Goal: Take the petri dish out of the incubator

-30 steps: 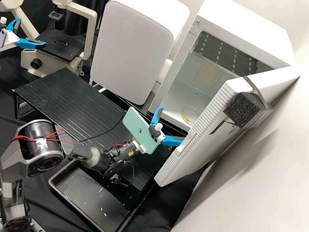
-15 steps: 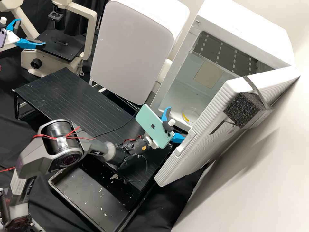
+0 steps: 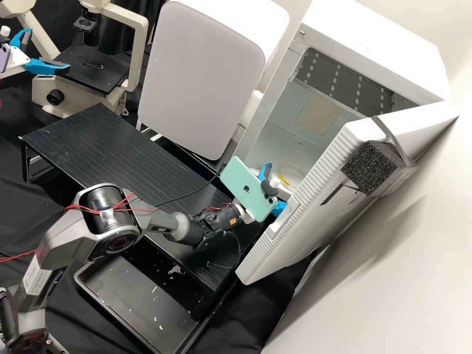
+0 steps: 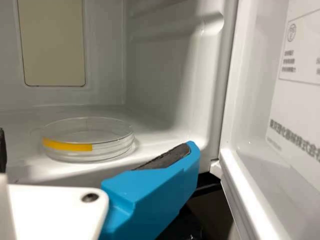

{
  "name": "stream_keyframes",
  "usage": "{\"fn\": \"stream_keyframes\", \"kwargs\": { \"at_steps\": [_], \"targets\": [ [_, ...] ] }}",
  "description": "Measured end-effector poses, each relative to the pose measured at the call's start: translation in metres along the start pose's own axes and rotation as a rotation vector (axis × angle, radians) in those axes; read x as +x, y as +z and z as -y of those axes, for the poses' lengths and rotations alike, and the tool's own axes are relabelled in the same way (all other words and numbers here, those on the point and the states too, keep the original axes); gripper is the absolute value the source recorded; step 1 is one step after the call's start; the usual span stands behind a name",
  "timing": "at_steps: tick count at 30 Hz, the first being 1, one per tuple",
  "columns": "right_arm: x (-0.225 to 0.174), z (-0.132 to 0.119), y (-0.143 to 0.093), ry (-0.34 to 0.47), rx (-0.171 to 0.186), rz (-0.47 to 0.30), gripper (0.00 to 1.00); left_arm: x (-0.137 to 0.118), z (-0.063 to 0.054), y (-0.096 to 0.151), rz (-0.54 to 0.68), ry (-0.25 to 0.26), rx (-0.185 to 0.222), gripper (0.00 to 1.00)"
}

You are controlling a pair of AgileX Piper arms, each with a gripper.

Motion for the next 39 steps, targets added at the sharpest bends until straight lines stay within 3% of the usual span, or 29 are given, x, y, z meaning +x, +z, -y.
{"fn": "stream_keyframes", "kwargs": {
  "at_steps": [8,20,25,39],
  "targets": [
    [0.003,-0.001,-0.001,-0.002,-0.006,-0.004,1.0,0.0,0.0,0.0,0.0,0.0,0.0,1.0],
    [0.003,0.001,-0.002,-0.022,0.038,0.002,1.0,0.0,0.0,0.0,0.0,0.0,0.0,1.0],
    [0.01,0.003,-0.002,-0.048,0.015,-0.01,1.0,0.0,0.0,0.0,0.0,0.0,0.0,1.0],
    [0.03,0.003,0.003,-0.045,0.007,-0.003,1.0,0.0,0.0,0.0,0.0,0.0,0.0,1.0]
  ]
}}
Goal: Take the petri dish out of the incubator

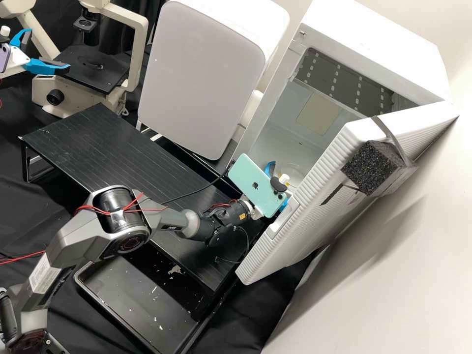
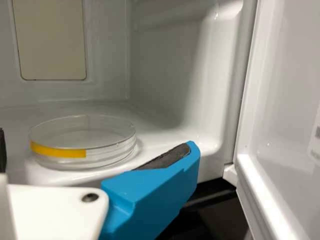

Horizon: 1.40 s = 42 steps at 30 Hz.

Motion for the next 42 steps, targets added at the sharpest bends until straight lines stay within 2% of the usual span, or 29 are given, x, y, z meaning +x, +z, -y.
{"fn": "stream_keyframes", "kwargs": {
  "at_steps": [7,17,26,42],
  "targets": [
    [0.007,-0.001,-0.002,-0.001,-0.019,-0.018,1.0,0.0,0.0,0.0,0.0,0.0,0.0,1.0],
    [0.011,-0.004,-0.006,0.006,-0.022,-0.027,1.0,0.0,0.0,0.0,0.0,0.0,0.0,1.0],
    [0.015,0.007,-0.018,-0.023,-0.024,-0.049,1.0,0.0,0.0,0.0,0.0,0.0,0.0,1.0],
    [0.021,0.016,-0.01,-0.049,-0.027,-0.027,1.0,0.0,0.0,0.0,0.0,0.0,0.0,1.0]
  ]
}}
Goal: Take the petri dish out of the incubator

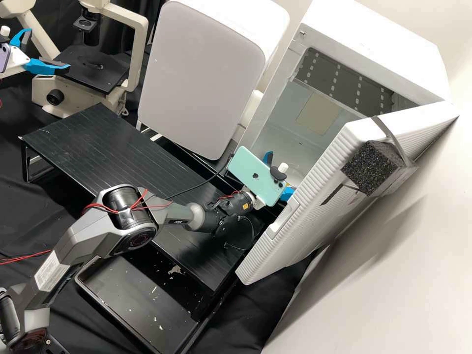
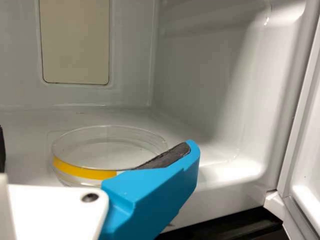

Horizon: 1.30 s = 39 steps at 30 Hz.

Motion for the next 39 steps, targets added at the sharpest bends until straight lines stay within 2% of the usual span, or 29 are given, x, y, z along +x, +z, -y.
{"fn": "stream_keyframes", "kwargs": {
  "at_steps": [6,13,20,21,31,39],
  "targets": [
    [0.0,-0.004,0.003,0.007,-0.002,0.005,1.0,0.0,0.0,0.0,0.0,0.0,0.0,1.0],
    [0.003,-0.004,0.009,0.009,0.039,0.013,1.0,0.0,0.0,0.0,0.0,0.0,0.0,1.0],
    [0.005,-0.005,0.008,-0.009,0.042,-0.003,1.0,0.0,0.0,0.0,0.0,0.0,0.0,1.0],
    [0.005,-0.004,0.008,-0.013,0.041,-0.003,0.0,0.0,0.0,0.0,0.0,0.0,0.0,1.0],
    [0.006,0.0,0.006,-0.07,0.059,-0.014,0.0,0.0,0.0,0.0,0.0,0.0,0.0,1.0],
    [0.007,-0.002,0.005,-0.079,0.054,-0.009,0.0,0.0,0.0,0.0,0.0,0.0,0.0,1.0]
  ]
}}
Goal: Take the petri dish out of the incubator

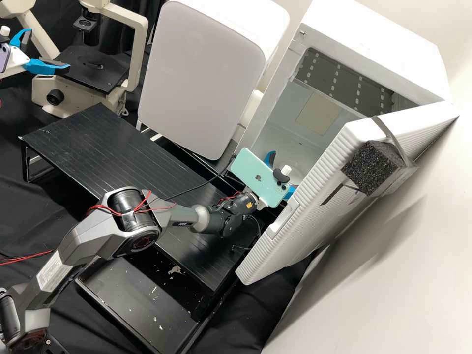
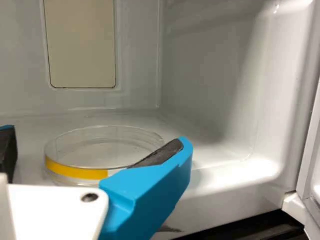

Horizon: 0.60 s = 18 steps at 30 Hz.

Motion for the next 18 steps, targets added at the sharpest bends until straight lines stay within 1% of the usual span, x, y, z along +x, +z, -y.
{"fn": "stream_keyframes", "kwargs": {
  "at_steps": [14,18],
  "targets": [
    [0.0,0.0001,0.0,-0.001,-0.001,0.0,0.0,0.0,0.0,0.0,0.0,0.0,0.0,1.0],
    [-0.0004,0.0009,0.0007,-0.003,0.007,0.002,0.0,0.0,0.0,0.0,0.0,0.0,0.0,1.0]
  ]
}}
